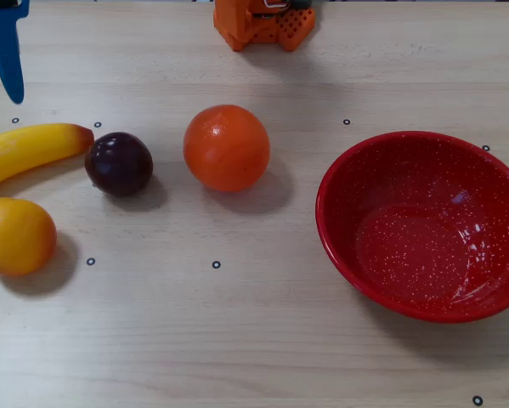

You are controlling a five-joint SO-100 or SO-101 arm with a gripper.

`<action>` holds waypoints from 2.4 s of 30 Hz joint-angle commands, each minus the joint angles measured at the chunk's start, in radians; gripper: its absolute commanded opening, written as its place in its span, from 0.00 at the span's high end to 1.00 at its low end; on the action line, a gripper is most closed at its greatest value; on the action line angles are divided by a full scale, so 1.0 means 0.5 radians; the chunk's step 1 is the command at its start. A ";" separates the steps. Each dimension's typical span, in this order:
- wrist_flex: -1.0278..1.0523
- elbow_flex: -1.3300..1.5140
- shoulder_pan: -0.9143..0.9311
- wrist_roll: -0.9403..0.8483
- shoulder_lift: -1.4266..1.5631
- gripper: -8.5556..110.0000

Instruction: Put banana in the red bowl.

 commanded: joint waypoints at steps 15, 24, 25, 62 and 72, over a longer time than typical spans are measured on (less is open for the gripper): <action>-0.295 -0.638 0.169 -0.561 -0.476 0.62; -0.353 -0.788 0.224 -0.746 -0.699 0.63; -0.341 -0.801 0.227 -0.758 -0.718 0.63; -0.405 -1.062 -0.012 -0.957 -1.190 0.71; -0.466 -0.982 0.012 -1.000 -1.184 0.79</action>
